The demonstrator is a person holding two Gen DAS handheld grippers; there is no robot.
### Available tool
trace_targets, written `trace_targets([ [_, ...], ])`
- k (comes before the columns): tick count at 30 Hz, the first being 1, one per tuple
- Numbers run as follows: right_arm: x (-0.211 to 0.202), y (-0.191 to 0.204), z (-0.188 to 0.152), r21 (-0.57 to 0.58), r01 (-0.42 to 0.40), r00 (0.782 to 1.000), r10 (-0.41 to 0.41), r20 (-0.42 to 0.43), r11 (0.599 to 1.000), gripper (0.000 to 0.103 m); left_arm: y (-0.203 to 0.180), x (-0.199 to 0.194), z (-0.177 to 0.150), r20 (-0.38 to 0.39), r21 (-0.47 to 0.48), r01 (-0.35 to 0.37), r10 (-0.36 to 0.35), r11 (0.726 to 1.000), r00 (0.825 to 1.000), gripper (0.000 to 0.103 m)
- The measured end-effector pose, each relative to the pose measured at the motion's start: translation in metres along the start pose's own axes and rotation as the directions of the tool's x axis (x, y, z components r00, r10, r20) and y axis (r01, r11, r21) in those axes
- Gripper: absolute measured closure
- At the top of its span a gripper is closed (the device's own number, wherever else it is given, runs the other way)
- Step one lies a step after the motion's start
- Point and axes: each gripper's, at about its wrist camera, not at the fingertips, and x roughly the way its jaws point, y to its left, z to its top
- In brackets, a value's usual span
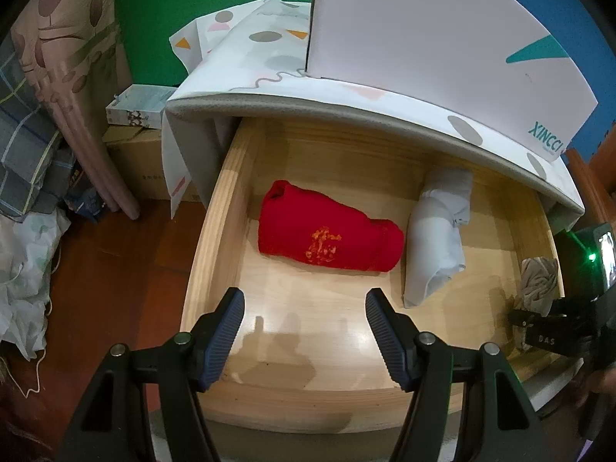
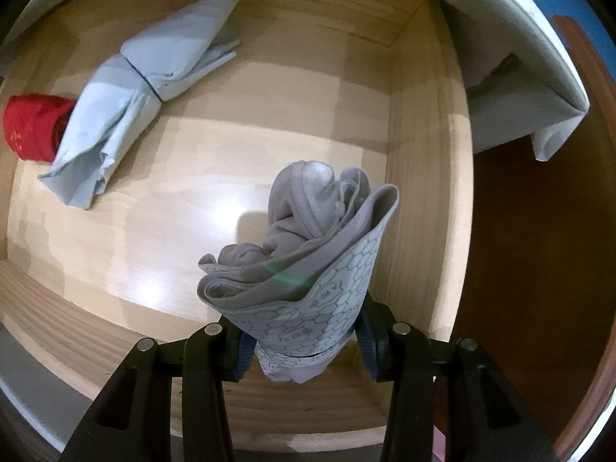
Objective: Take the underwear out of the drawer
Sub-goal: 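Lift the grey hexagon-print underwear and carry it over the box with the right tool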
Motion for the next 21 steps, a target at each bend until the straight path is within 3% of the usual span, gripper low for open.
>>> trace_targets([
  [12, -0.02, -0.015, -0.019, 0.025, -0.055, 0.994, 0.053, 0.092, 0.998, 0.062, 0.003, -0.002, -0.001, 0.013, -0.006, 0.002, -0.002, 1.0, 1.0, 0.036],
  [21, -0.055, -0.031, -0.036, 0.064, -0.145, 0.973, 0.131, 0.189, 0.987, 0.062, 0.007, -0.004, -0.001, 0.025, -0.02, 0.012, -0.012, 1.0, 1.0, 0.036],
])
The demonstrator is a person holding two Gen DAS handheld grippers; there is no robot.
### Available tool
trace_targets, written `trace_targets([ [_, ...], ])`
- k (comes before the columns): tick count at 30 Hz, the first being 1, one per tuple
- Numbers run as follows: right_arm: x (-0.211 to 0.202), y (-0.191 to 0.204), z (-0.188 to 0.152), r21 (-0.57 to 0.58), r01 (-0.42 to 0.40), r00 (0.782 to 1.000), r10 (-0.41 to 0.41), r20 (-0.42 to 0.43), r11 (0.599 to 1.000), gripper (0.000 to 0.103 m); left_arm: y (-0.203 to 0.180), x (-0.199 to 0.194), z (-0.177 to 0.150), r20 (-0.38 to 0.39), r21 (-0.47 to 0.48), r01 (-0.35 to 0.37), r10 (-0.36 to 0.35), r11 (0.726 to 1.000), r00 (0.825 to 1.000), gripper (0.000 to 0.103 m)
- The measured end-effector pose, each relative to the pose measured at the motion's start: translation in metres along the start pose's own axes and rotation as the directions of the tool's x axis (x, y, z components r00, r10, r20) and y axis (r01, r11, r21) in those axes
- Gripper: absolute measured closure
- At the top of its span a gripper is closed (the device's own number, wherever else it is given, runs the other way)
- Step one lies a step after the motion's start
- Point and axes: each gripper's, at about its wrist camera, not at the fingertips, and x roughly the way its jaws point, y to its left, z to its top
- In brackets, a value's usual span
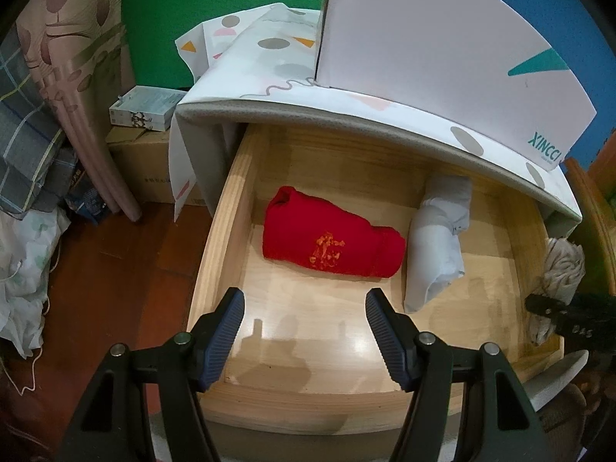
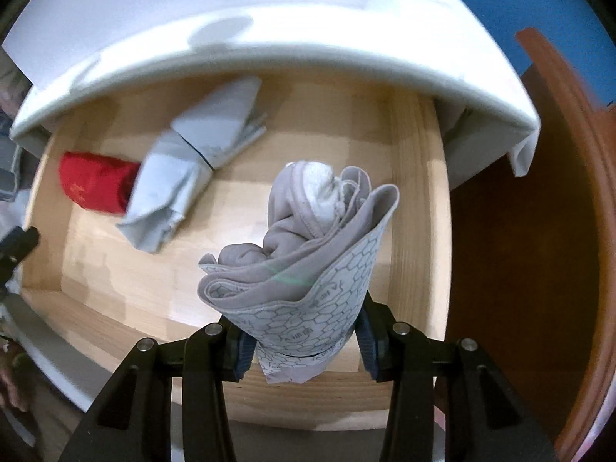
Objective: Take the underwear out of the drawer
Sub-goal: 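Lift the grey hexagon-print underwear and carry it over the box with the right tool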
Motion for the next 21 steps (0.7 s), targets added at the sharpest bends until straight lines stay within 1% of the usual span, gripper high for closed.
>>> trace_targets([
  [6, -0.051, 0.0, -0.001, 0.002, -0.051, 0.996, 0.051, 0.07, 0.999, 0.063, 0.0, -0.001, 0.0, 0.006, -0.006, 0.006, -0.006, 1.0, 1.0, 0.036],
  [8, -0.068, -0.001, 0.007, -0.013, -0.064, 0.994, 0.065, 0.087, 0.998, 0.063, 0.0, -0.001, 0.001, 0.005, -0.005, 0.006, -0.006, 1.0, 1.0, 0.036],
  [10, -0.086, 0.006, 0.007, -0.034, -0.079, 0.991, 0.082, 0.108, 0.996, 0.063, 0.0, -0.001, 0.0, 0.004, -0.005, 0.005, -0.005, 1.0, 1.0, 0.036],
  [13, -0.119, 0.015, 0.016, -0.088, -0.063, 0.983, 0.078, 0.166, 0.994, 0.063, 0.0, 0.0, 0.0, 0.003, -0.008, 0.006, -0.006, 1.0, 1.0, 0.036],
  [15, -0.137, 0.016, 0.025, -0.102, -0.071, 0.977, 0.09, 0.192, 0.992, 0.063, 0.0, -0.001, 0.0, 0.005, -0.007, 0.006, -0.006, 1.0, 1.0, 0.036],
  [18, -0.164, 0.018, 0.038, -0.127, -0.06, 0.966, 0.09, 0.243, 0.99, 0.063, -0.001, 0.0, 0.0, 0.006, -0.008, 0.006, -0.006, 1.0, 1.0, 0.036],
  [21, -0.18, 0.03, 0.063, -0.131, -0.06, 0.953, 0.095, 0.286, 0.99, 0.063, 0.0, 0.0, 0.001, 0.006, -0.011, 0.009, -0.009, 1.0, 1.0, 0.036],
])
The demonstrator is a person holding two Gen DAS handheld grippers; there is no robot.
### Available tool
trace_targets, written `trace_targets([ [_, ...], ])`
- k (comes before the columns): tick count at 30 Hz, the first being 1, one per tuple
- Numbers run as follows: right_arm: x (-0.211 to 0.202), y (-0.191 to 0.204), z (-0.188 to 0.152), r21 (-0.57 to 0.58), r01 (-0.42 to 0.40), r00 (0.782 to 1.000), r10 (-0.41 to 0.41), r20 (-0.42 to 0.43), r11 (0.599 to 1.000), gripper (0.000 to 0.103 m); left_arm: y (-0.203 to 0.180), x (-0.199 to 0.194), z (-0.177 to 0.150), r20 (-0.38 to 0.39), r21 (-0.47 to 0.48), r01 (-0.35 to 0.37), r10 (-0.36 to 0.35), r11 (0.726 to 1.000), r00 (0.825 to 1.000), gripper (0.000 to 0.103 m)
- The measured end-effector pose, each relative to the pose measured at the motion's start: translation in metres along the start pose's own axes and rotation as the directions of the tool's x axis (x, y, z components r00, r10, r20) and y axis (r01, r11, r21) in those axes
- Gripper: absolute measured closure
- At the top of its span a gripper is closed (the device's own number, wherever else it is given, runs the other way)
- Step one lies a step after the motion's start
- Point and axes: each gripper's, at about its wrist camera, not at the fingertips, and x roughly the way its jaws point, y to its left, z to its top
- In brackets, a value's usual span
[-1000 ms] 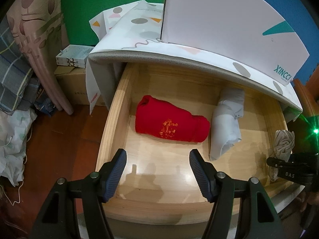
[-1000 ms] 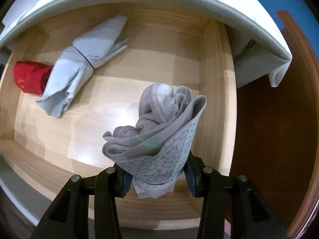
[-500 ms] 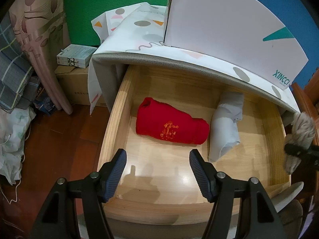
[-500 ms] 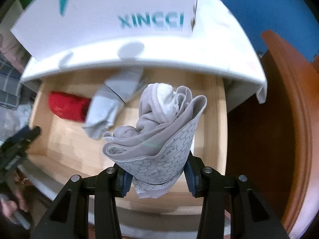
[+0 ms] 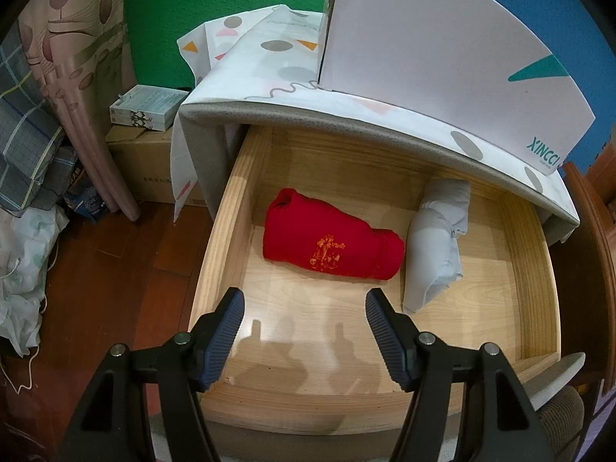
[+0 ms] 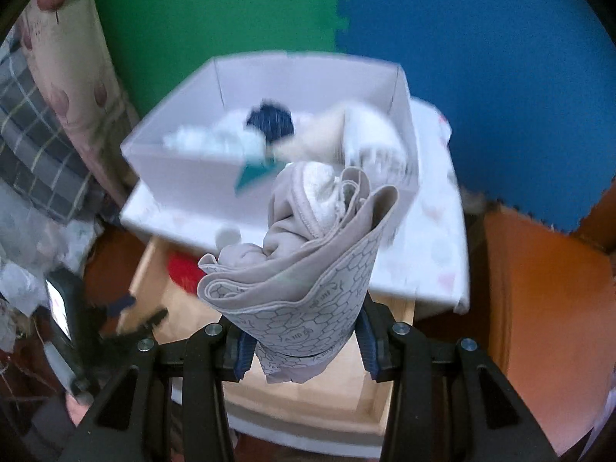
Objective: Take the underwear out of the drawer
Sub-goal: 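Lift the grey hexagon-print underwear and carry it over the box with the right tool, then open the right tool to drop the grey underwear into the box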
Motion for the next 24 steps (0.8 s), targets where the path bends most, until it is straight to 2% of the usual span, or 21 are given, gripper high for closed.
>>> trace_targets([
  [6, 0.002, 0.011, 0.064, 0.02, 0.016, 0.997, -0.017, 0.078, 1.0, 0.062, 0.002, -0.002, 0.001, 0.004, -0.003, 0.006, -0.006, 1.0, 1.0, 0.036],
  [12, 0.032, 0.018, 0.108, 0.058, 0.043, 0.997, -0.047, 0.064, 0.997, 0.062, 0.005, -0.001, 0.0, 0.005, -0.012, 0.012, -0.012, 1.0, 1.0, 0.036],
  [17, 0.065, 0.019, 0.12, 0.063, 0.088, 0.996, -0.089, 0.016, 0.994, 0.062, 0.006, -0.002, 0.0, 0.005, -0.015, 0.014, -0.014, 1.0, 1.0, 0.036],
  [24, 0.108, 0.021, 0.116, 0.059, 0.11, 0.992, -0.107, -0.063, 0.992, 0.06, 0.006, 0.0, 0.001, 0.003, -0.016, 0.014, -0.014, 1.0, 1.0, 0.036],
])
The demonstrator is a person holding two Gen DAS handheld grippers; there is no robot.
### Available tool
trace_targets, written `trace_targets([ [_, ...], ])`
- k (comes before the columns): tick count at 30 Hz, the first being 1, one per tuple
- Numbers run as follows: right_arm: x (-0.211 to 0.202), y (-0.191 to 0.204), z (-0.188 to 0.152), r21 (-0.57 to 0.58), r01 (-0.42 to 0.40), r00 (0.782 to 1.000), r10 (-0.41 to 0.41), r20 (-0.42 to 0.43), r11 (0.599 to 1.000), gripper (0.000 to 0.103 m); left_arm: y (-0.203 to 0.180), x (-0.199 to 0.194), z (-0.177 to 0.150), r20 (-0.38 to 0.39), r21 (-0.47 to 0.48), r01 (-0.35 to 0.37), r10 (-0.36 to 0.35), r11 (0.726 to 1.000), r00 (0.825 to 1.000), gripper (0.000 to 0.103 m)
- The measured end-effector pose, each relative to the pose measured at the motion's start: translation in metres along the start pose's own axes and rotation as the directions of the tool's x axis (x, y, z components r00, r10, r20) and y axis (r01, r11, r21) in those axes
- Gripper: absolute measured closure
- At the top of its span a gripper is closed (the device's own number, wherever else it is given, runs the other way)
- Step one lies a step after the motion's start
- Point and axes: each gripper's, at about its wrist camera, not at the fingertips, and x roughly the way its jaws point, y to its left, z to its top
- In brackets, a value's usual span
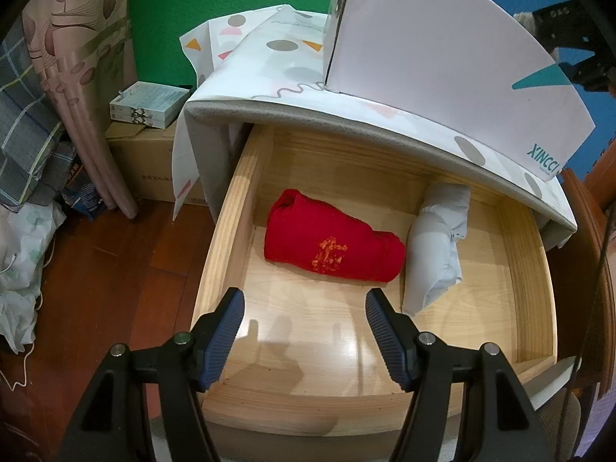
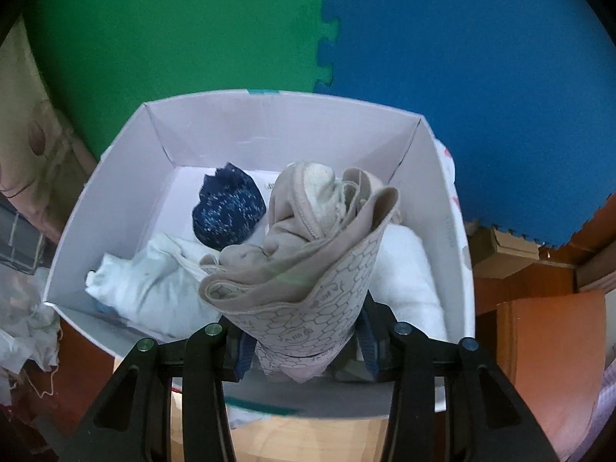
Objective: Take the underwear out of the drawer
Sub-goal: 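Open the right tool to drop the grey underwear into the box, then bring the right tool down over the pale grey-blue underwear in the drawer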
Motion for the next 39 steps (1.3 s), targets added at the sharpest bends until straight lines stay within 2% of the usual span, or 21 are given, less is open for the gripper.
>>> trace_targets([
  [6, 0.01, 0.008, -0.004, -0.033, 0.015, 1.0, -0.016, -0.021, 0.999, 0.054, 0.0, 0.002, -0.001, -0.004, -0.003, -0.013, 0.013, 1.0, 1.0, 0.036],
  [10, -0.007, 0.006, -0.008, -0.031, 0.008, 1.0, -0.007, 0.005, 0.999, 0.045, 0.0, 0.003, -0.002, -0.006, 0.002, -0.028, 0.028, 1.0, 1.0, 0.036],
  [13, -0.034, 0.006, -0.016, -0.032, -0.005, 0.998, 0.007, 0.057, 0.999, 0.04, 0.0, 0.004, -0.002, -0.007, 0.006, -0.04, 0.04, 0.999, 0.999, 0.036],
  [17, -0.069, 0.009, -0.038, -0.04, -0.044, 0.993, 0.048, 0.109, 0.998, 0.038, -0.001, 0.004, -0.002, -0.004, 0.013, -0.059, 0.059, 0.998, 0.998, 0.036],
  [21, -0.078, 0.014, -0.073, -0.032, -0.094, 0.99, 0.097, 0.099, 0.995, 0.037, 0.001, 0.004, -0.002, -0.003, 0.012, -0.074, 0.074, 0.997, 0.997, 0.036],
  [24, -0.066, 0.021, -0.105, -0.026, -0.122, 0.991, 0.124, 0.059, 0.992, 0.037, -0.002, 0.005, -0.001, -0.001, 0.023, -0.088, 0.088, 0.996, 0.996, 0.036],
  [29, -0.011, 0.035, -0.154, -0.014, -0.131, 0.989, 0.129, -0.074, 0.991, 0.038, 0.0, 0.004, -0.002, 0.004, 0.022, -0.095, 0.095, 0.995, 0.995, 0.036],
  [34, 0.043, 0.05, -0.176, 0.009, -0.115, 0.98, 0.115, -0.163, 0.993, 0.039, 0.002, 0.004, -0.002, 0.003, 0.017, -0.099, 0.099, 0.995, 0.995, 0.036],
  [39, 0.072, 0.056, -0.182, 0.021, -0.09, 0.978, 0.092, -0.185, 0.996, 0.04, 0.005, 0.003, -0.002, 0.004, 0.007, -0.093, 0.093, 0.996, 0.996, 0.036],
])
